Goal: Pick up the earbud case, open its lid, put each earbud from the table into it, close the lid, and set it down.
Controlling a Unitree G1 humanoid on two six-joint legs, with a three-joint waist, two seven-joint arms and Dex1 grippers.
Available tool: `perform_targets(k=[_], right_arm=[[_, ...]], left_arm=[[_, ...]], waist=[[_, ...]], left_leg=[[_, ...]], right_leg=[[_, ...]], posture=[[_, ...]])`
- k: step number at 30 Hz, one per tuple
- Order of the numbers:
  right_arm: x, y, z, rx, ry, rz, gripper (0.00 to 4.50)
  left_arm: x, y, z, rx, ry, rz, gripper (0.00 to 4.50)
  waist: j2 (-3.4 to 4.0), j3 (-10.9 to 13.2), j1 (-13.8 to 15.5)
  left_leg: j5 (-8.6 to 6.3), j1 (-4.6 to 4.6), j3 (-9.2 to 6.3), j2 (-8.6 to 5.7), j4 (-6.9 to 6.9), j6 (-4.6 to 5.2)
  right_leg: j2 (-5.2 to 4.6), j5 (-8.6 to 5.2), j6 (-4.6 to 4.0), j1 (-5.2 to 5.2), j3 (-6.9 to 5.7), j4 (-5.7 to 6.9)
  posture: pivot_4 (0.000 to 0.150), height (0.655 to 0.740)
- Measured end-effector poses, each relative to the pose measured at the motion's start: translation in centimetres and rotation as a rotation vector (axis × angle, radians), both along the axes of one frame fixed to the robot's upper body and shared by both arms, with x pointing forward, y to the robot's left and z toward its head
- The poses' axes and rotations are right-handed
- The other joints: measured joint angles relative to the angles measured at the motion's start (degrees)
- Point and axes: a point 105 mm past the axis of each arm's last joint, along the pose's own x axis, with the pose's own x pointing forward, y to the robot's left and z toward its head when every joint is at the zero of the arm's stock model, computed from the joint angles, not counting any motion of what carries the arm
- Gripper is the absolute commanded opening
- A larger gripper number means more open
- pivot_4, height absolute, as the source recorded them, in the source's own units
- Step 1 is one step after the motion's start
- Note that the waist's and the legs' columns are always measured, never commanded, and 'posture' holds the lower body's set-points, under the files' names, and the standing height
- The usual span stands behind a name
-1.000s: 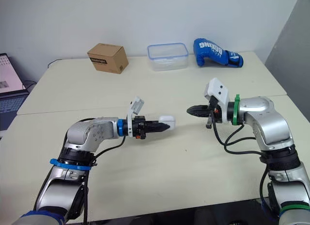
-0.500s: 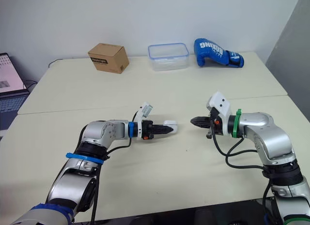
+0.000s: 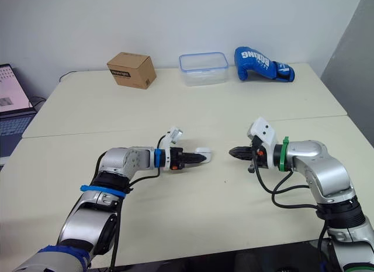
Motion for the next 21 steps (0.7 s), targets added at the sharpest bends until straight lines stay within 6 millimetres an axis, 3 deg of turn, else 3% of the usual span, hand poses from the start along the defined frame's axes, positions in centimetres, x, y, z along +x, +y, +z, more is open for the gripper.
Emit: perform_targets(k=[10, 16, 21], right_arm=[[-0.1, 0.3, -0.2, -0.005, -0.001, 0.017, 0.00], [-0.2, 0.4, -0.1, -0.003, -0.008, 0.028, 0.00], [-0.5, 0.5, -0.6, 0.008, -0.006, 0.030, 0.00]], left_arm=[[0.4, 0.2, 0.7, 0.027, -0.045, -0.006, 4.36], [0.3, 3.4, 1.0, 0.105, -0.091, 0.046, 4.46], [-0.9, 6.3, 0.8, 0.207, -0.153, 0.074, 4.46]], waist=[[0.00, -0.05, -0.05], [0.01, -0.07, -1.06], [0.04, -0.09, -1.62]], left_leg=[[0.00, 0.18, 0.00, 0.02, 0.04, 0.00], [0.00, 0.19, 0.01, 0.07, -0.02, 0.00], [0.00, 0.18, 0.04, 0.10, -0.06, 0.00]], right_leg=[[0.01, 0.00, 0.00, 0.14, 0.01, 0.10], [0.04, 0.00, 0.00, 0.08, 0.04, 0.10], [0.04, 0.00, 0.00, 0.03, 0.09, 0.09]], posture=[[0.150, 0.7307], [0.150, 0.7307], [0.150, 0.7307]])
